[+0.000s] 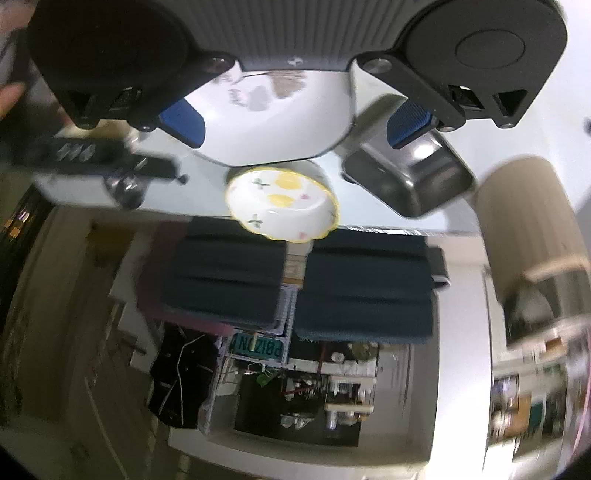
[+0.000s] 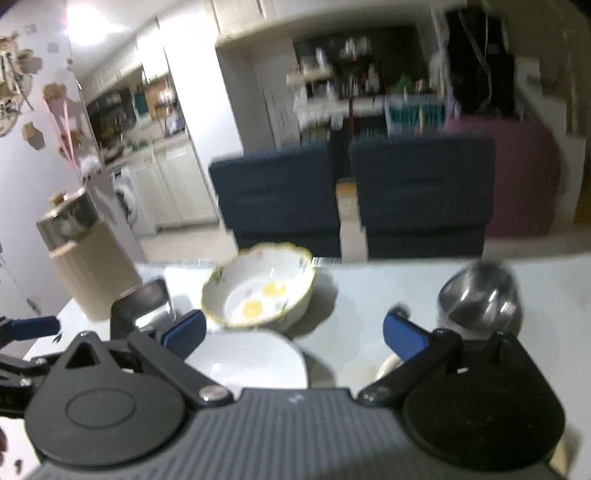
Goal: Organize plates and bowls
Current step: 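Move both grippers forward toward the rim of the white square plate, then close the right gripper on the plate rim while the left gripper grips it too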
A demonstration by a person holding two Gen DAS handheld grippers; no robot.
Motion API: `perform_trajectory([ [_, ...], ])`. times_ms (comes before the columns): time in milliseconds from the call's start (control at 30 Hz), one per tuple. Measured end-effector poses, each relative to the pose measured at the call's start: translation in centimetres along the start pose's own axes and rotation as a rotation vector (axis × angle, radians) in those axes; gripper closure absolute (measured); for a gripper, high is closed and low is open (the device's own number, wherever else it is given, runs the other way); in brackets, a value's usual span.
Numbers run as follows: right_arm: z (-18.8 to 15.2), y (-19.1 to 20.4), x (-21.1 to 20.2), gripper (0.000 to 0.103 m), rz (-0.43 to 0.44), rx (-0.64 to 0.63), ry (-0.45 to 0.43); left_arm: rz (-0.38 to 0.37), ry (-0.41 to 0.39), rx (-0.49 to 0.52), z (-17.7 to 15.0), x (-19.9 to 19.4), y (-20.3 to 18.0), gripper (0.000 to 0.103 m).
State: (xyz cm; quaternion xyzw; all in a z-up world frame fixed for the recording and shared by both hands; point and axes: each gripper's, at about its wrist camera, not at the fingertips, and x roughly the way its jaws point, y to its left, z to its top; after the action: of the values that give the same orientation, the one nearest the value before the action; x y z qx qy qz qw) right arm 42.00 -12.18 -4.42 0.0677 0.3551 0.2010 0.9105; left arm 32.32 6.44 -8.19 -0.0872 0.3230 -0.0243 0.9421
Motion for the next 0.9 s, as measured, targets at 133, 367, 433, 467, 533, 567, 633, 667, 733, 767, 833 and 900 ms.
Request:
perform_trajectory([
  [133,0.0,-0.1,1.9,0.024,0.003,-0.010,0.108,-0.034,0.026,-0.058,0.2,0.6,0.9,0.001],
  [367,-1.0,-0.5,3.5,0.061,-0.035,-0.008,0.203,-0.033,0.115,-0.098,-0.2,1.9,2.6,0.022],
  [433,-1.3,-0.5,4.2,0.069,-0.042,-0.012,0.226,-0.028,0.141,-0.095,-0.4,2.4,2.9,0.025],
  [467,-1.5,-0.4,4.6,0.072,-0.052,-0.026,0.240,-0.021,0.155,-0.089,-0.5,2.6,3.1,0.028],
  [533,-1.8,0.0,4.9,0.074,-0.066,-0.063,0.252,-0.009,0.171,-0.078,-0.8,3.0,3.2,0.032],
  [567,-2.1,0.2,5.1,0.075,-0.080,-0.083,0.249,-0.004,0.178,-0.076,-1.0,3.1,3.3,0.035],
  [633,-2.6,1.0,5.4,0.075,-0.134,-0.160,0.232,0.008,0.195,-0.072,-1.2,3.4,3.4,0.041],
  [667,-2.7,1.3,5.8,0.076,-0.146,-0.186,0.243,0.016,0.203,-0.066,-1.3,3.6,3.5,0.043],
  [733,-3.1,1.3,6.2,0.086,-0.121,-0.189,0.268,0.021,0.212,-0.057,-1.5,3.8,3.6,0.047],
  [767,-3.3,1.3,6.4,0.087,-0.115,-0.187,0.274,0.022,0.218,-0.054,-1.5,3.9,3.6,0.050],
  [833,-3.4,1.5,6.5,0.087,-0.122,-0.189,0.267,0.027,0.227,-0.045,-1.6,4.0,3.8,0.053],
  [900,-3.3,1.2,6.5,0.087,-0.102,-0.148,0.275,0.042,0.239,-0.030,-1.7,4.2,3.9,0.057],
])
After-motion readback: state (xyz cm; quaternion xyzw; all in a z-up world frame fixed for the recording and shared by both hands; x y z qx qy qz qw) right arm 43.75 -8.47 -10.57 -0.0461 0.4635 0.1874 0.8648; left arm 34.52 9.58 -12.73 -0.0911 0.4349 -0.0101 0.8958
